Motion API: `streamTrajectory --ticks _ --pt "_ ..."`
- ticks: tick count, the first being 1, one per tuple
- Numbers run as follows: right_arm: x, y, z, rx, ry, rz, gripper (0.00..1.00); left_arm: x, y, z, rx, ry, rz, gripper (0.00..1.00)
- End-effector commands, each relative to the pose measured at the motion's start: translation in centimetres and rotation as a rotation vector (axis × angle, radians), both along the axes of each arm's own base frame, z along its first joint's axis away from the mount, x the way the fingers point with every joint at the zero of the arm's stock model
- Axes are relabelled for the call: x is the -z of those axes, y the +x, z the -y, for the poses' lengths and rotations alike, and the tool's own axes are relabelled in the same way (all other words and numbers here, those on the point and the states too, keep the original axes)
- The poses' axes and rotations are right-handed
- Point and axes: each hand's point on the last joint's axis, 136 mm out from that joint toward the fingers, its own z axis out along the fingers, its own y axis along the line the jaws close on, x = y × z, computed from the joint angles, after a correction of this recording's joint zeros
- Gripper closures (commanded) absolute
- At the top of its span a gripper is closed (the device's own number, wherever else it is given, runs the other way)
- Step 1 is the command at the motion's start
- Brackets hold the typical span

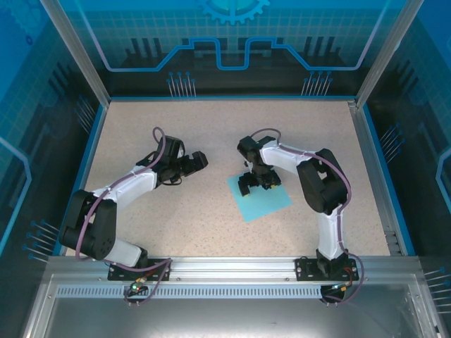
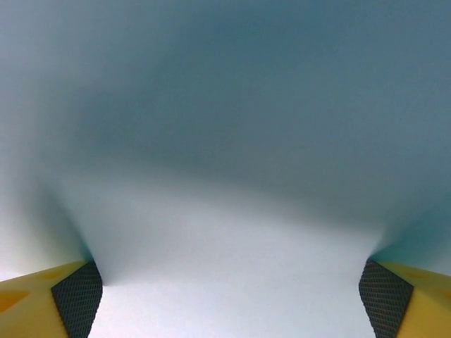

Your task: Fold a paper plane with a square sheet of paper (pick it up from the middle)

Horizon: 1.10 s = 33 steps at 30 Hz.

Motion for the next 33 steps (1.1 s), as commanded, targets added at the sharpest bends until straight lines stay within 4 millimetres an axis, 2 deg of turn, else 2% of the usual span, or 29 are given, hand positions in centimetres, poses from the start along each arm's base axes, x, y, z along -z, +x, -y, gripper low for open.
streamTrajectory --ticks 1,6,14,24,27,29,33 --pt "3.9 -2.0 1.0 0.021 -0.044 -0.112 0.09 0.4 -0.8 0.1 0.003 -0.002 -0.026 0.01" --pt "4.7 -2.0 1.3 0.028 -0.064 -0.113 0.18 0.3 -0.8 0.1 0.003 0.0 -0.026 0.02" --pt "5.2 -1.9 2.0 0.06 -0.023 -0.118 0.26 0.5 -0.8 0.1 0.003 0.002 -0.031 0.02" --pt "4.2 -0.9 2.7 0.073 -0.026 -0.08 0.32 0.5 -0.8 0.1 0.001 0.001 -0.033 0.01" --pt "3.1 -0.5 2.5 0.058 -0.025 -0.051 0.32 0.5 -0.8 0.1 0.001 0.001 -0.033 0.01" --pt "1.2 0.1 2.0 0.034 -0.027 0.003 0.29 0.5 -0.8 0.0 0.002 0.004 -0.033 0.02" --pt "-1.9 0.6 0.6 -0.02 -0.015 0.093 0.12 0.5 -0.9 0.0 0.0 0.005 -0.036 0.02"
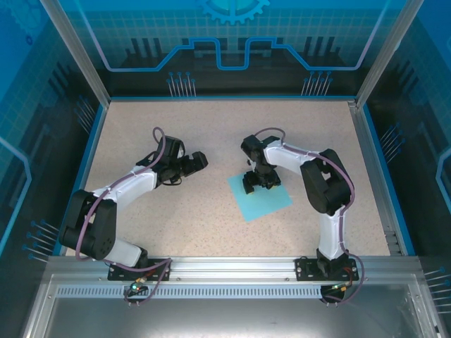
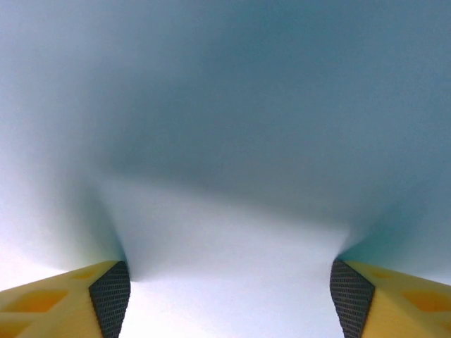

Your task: Fold a paper plane with a square sheet of paper (pick it up from the middle)

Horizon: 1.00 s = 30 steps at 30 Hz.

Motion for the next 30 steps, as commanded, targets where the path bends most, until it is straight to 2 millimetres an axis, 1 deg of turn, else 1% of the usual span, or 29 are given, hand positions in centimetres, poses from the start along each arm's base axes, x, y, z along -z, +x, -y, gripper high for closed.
streamTrajectory --ticks 1,2,3,10,14,16,19,22,25,28,30 --pt "-1.7 0.1 -0.3 -0.049 -0.02 0.065 0.07 0.4 -0.8 0.0 -0.001 0.003 -0.032 0.01" --pt "-1.7 -0.1 -0.6 -0.056 -0.009 0.064 0.02 0.6 -0.9 0.0 -0.002 0.004 -0.035 0.02" --pt "-1.4 -0.3 -0.8 -0.061 0.007 0.057 0.01 0.6 -1.0 0.0 -0.003 0.002 -0.036 0.02" --pt "2.1 -1.8 -0.8 -0.045 0.039 -0.052 0.01 0.7 -1.1 -0.1 -0.003 0.004 -0.04 0.02" --pt "3.6 -2.3 0.3 -0.03 -0.022 -0.084 0.01 0.6 -1.1 -0.1 -0.004 0.003 -0.038 0.02" --pt "4.5 -2.6 0.9 -0.021 -0.06 -0.099 0.02 0.7 -1.1 -0.1 -0.004 0.003 -0.04 0.01" --pt "5.4 -2.7 1.7 -0.013 -0.109 -0.105 0.09 0.7 -1.2 -0.1 -0.004 0.004 -0.042 0.01" --pt "5.9 -2.8 1.5 -0.002 -0.09 -0.112 0.17 0.8 -1.2 -0.1 -0.004 0.004 -0.044 0.01" --pt "6.0 -2.7 1.5 0.019 -0.064 -0.112 0.2 0.8 -1.3 -0.1 -0.005 0.006 -0.046 0.02" --pt "5.5 -2.3 1.5 0.03 -0.04 -0.098 0.21 0.8 -1.3 -0.2 -0.004 0.007 -0.046 0.01" --pt "4.6 -2.0 1.1 0.036 -0.001 -0.081 0.22 0.8 -1.3 -0.2 -0.003 0.007 -0.046 0.02"
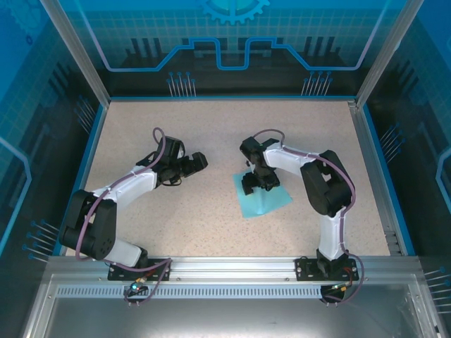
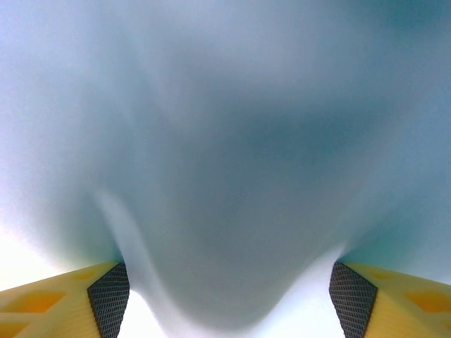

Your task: Fold a paper plane with a square sheet of paper (pick it up from the middle)

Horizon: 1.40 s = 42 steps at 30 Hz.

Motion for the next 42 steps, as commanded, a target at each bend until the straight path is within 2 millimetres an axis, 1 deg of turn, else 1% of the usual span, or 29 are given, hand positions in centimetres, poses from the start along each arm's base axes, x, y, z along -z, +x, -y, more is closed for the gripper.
streamTrajectory --ticks 1,2,3,4,6,9,11,12,14,18,20,24,26,29,31,34,36,40,42 --pt "3.5 -1.6 1.1 0.045 0.002 -0.086 0.22 0.6 -1.0 -0.1 -0.004 0.003 -0.032 0.01" --pt "2.8 -1.5 0.6 0.044 0.033 -0.077 0.22 0.5 -1.1 -0.1 -0.004 0.003 -0.031 0.02" --pt "2.1 -1.3 0.3 0.041 0.06 -0.065 0.19 0.5 -1.1 -0.1 -0.003 0.001 -0.03 0.01" --pt "1.5 -1.2 0.0 0.039 0.076 -0.053 0.14 0.5 -1.1 -0.1 -0.002 0.001 -0.031 0.02" --pt "0.0 -1.1 -0.3 0.037 0.093 -0.026 0.09 0.6 -1.2 -0.1 -0.003 0.002 -0.034 0.01" --pt "-2.3 -0.8 -0.1 0.025 0.065 0.04 0.04 0.6 -1.2 -0.1 -0.006 0.0 -0.036 0.01" --pt "-2.9 -1.1 0.2 0.017 0.031 0.068 0.01 0.7 -1.2 0.0 -0.005 -0.003 -0.036 0.01" --pt "-2.8 -1.4 0.6 0.022 0.008 0.07 0.01 0.6 -1.1 0.0 -0.004 -0.005 -0.035 0.02" --pt "-2.1 -2.3 1.0 0.021 -0.011 0.054 0.01 0.6 -1.1 0.0 -0.005 -0.005 -0.036 0.02" --pt "-0.1 -4.0 0.8 0.018 0.006 -0.018 0.01 0.8 -1.2 0.0 -0.004 -0.005 -0.04 0.01" --pt "0.5 -4.6 0.7 0.011 0.008 -0.037 0.01 0.8 -1.2 0.0 -0.006 -0.007 -0.039 0.01" --pt "1.9 -5.0 0.9 0.008 -0.009 -0.061 0.01 0.9 -1.1 0.1 -0.009 -0.01 -0.042 0.01" --pt "2.7 -5.2 1.1 0.01 -0.021 -0.077 0.04 0.8 -1.1 0.1 -0.007 -0.013 -0.041 0.02" --pt "3.8 -5.4 1.5 0.021 -0.04 -0.097 0.1 0.7 -1.1 0.1 -0.007 -0.013 -0.04 0.01" --pt "3.8 -5.3 1.5 0.031 -0.033 -0.095 0.14 0.7 -1.2 0.1 -0.007 -0.012 -0.04 0.01" --pt "2.7 -4.8 0.8 0.038 0.007 -0.071 0.19 0.6 -1.2 0.1 -0.006 -0.013 -0.039 0.02" --pt "1.3 -4.2 0.0 0.047 0.064 -0.036 0.24 0.6 -1.2 0.1 -0.008 -0.017 -0.039 0.02" --pt "-1.1 -3.3 -2.0 0.089 0.201 0.01 0.42 0.6 -1.4 0.2 -0.01 -0.031 -0.036 0.02" --pt "-2.3 -3.1 -3.5 0.11 0.294 0.018 0.53 0.6 -1.5 0.3 -0.008 -0.04 -0.036 0.02"
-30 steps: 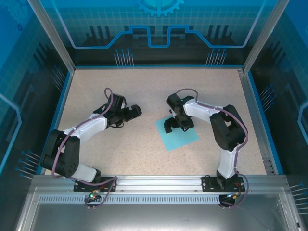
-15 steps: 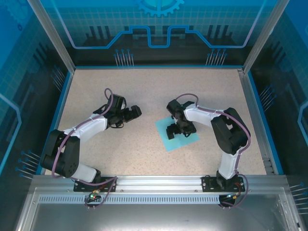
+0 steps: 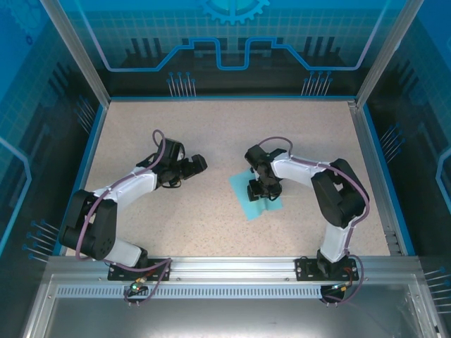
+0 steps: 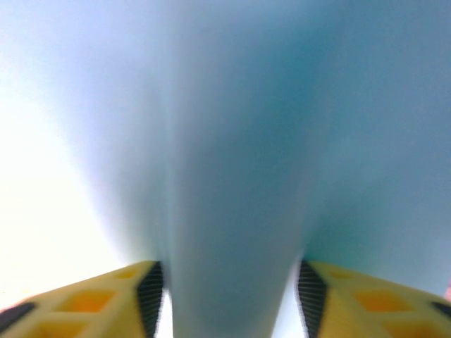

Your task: Fold a paper plane with a square sheet of paper (pick it up from the middle)

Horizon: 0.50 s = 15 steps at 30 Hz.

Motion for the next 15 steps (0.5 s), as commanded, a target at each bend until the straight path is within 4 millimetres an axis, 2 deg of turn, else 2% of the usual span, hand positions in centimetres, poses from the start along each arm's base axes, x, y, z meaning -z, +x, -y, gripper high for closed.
streamTrajectory --ticks 1,3,5,11,13,15 --pt "-2.1 0.2 -3.6 0.044 0.219 0.007 0.58 -0.3 -0.9 0.6 0.006 -0.042 -0.003 0.03" --pt "-3.5 0.4 -5.0 0.061 0.315 0.017 0.69 -0.3 -1.1 0.7 0.006 -0.057 0.001 0.05" --pt "-4.8 0.5 -6.5 0.066 0.416 0.027 0.76 -0.3 -1.3 1.0 0.01 -0.075 0.003 0.07" --pt "-9.2 0.4 -9.8 0.057 0.721 0.024 0.77 -0.5 -1.8 2.4 0.032 -0.15 0.01 0.14" --pt "-9.6 0.4 -10.1 0.061 0.771 0.016 0.76 -0.7 -1.8 3.2 0.045 -0.179 0.018 0.17" --pt "-8.5 0.4 -9.6 0.089 0.763 -0.002 0.75 -1.0 -1.8 4.2 0.068 -0.217 0.029 0.21"
